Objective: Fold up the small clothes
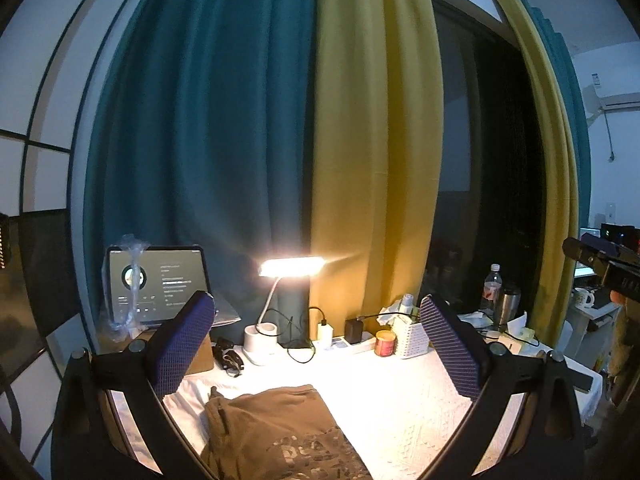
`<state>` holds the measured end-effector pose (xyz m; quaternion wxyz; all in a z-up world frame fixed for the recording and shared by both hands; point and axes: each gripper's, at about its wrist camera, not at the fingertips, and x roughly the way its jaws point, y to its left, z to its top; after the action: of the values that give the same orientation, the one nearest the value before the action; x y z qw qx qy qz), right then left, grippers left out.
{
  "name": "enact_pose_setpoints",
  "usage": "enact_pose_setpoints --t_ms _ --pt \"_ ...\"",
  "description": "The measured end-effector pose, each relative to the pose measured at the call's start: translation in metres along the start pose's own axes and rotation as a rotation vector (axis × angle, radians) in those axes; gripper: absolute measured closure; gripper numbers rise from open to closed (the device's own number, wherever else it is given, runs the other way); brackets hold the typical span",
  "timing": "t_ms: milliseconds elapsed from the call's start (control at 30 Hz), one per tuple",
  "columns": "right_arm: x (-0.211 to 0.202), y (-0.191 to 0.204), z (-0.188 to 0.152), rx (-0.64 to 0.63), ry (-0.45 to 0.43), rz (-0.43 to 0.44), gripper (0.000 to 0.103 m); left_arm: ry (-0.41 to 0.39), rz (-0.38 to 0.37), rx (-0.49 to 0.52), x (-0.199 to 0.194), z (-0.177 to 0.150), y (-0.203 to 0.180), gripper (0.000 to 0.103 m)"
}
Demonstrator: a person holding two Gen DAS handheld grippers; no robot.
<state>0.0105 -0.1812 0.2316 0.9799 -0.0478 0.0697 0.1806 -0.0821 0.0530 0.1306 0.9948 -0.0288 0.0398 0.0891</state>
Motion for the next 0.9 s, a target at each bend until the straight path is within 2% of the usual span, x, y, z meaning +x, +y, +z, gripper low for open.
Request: enact_pose_setpoints --t_ms 200,467,900 --pt "0.012 0.008 0.000 -0.012 0.011 0.009 0.019 0.006 0.027 -0.010 0.003 -0.003 0.011 0.002" --pt "0.029 0.018 -0.009 -0.027 0.058 0.023 0.019 0.033 0.023 -0.003 0.014 -0.010 0.014 0.002" --pt "0.033 0.018 -0.012 -0.027 0.068 0.023 0.019 0.053 0.026 -0.006 0.016 -0.014 0.015 0.002"
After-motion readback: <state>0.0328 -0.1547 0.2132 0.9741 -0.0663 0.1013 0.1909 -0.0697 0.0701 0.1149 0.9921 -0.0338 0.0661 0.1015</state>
